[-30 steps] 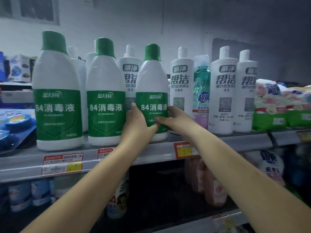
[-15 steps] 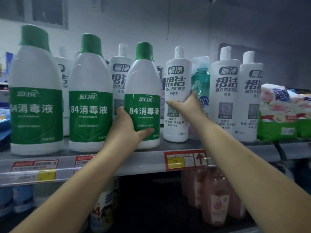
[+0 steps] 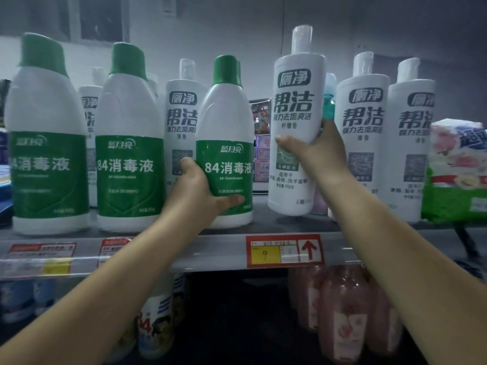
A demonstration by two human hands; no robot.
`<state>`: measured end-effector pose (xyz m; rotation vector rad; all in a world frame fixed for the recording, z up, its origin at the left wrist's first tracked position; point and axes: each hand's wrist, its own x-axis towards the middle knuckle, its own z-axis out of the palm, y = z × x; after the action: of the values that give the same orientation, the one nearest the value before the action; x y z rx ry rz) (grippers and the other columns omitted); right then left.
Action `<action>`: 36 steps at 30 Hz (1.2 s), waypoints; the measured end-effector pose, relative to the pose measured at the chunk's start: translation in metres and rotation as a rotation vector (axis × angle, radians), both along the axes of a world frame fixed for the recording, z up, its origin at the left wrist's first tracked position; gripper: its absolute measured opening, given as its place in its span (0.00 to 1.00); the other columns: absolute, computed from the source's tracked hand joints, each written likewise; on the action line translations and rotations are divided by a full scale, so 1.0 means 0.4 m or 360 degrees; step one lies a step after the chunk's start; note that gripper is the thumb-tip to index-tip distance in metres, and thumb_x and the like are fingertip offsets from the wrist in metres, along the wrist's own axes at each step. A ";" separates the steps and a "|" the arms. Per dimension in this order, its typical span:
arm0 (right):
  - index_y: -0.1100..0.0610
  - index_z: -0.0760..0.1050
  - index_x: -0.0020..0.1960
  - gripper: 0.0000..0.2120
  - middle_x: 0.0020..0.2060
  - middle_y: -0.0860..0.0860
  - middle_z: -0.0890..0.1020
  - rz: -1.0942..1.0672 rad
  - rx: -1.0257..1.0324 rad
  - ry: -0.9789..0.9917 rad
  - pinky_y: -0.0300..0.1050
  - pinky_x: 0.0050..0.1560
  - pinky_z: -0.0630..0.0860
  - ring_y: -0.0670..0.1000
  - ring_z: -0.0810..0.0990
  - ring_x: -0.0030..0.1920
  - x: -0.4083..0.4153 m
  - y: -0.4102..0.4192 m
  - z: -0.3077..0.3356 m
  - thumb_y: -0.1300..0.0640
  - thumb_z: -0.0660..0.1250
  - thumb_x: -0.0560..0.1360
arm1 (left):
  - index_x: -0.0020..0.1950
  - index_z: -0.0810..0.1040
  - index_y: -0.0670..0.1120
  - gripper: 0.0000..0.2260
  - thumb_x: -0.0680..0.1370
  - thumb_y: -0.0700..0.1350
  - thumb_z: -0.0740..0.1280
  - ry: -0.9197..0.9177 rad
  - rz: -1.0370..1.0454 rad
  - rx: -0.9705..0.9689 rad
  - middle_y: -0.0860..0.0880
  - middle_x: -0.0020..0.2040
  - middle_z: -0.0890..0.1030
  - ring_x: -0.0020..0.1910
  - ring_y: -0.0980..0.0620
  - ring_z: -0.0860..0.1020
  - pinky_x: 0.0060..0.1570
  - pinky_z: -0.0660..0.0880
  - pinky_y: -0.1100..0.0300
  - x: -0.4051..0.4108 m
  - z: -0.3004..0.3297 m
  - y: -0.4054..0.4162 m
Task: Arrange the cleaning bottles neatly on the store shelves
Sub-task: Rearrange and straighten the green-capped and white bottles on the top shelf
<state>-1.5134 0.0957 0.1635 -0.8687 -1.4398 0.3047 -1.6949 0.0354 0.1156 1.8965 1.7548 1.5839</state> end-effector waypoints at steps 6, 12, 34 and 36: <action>0.55 0.68 0.57 0.27 0.49 0.47 0.79 0.0085 0.0090 -0.0021 0.42 0.45 0.77 0.47 0.80 0.47 0.039 -0.058 0.041 0.48 0.75 0.64 | 0.60 0.60 0.41 0.34 0.66 0.54 0.75 0.0143 0.0182 -0.0104 0.50 0.48 0.71 0.46 0.50 0.72 0.43 0.70 0.56 0.051 0.008 0.020; 0.55 0.70 0.58 0.30 0.52 0.48 0.80 0.0140 0.0099 -0.0002 0.49 0.51 0.80 0.49 0.81 0.48 0.060 -0.088 0.062 0.47 0.76 0.61 | 0.62 0.59 0.40 0.36 0.66 0.54 0.75 0.0171 0.0190 -0.0167 0.48 0.49 0.71 0.45 0.48 0.73 0.43 0.73 0.55 0.101 0.016 0.067; 0.51 0.72 0.55 0.36 0.50 0.48 0.82 0.0195 0.0081 0.0057 0.52 0.51 0.80 0.50 0.82 0.48 0.095 -0.061 0.026 0.40 0.76 0.51 | 0.64 0.64 0.46 0.37 0.61 0.47 0.79 -0.0145 -0.0250 -0.0582 0.48 0.59 0.74 0.59 0.47 0.72 0.63 0.69 0.50 0.121 0.057 0.239; 0.51 0.72 0.55 0.36 0.49 0.48 0.82 0.0198 0.0078 0.0041 0.53 0.51 0.80 0.50 0.82 0.48 0.092 -0.063 0.021 0.40 0.76 0.51 | 0.64 0.64 0.46 0.38 0.60 0.48 0.79 -0.0142 -0.0265 -0.0567 0.49 0.60 0.75 0.59 0.47 0.72 0.63 0.69 0.50 0.120 0.055 0.239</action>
<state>-1.4765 0.0703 0.1717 -0.7344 -1.4745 0.3712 -1.6470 0.1310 0.1376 1.7220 1.6605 1.1867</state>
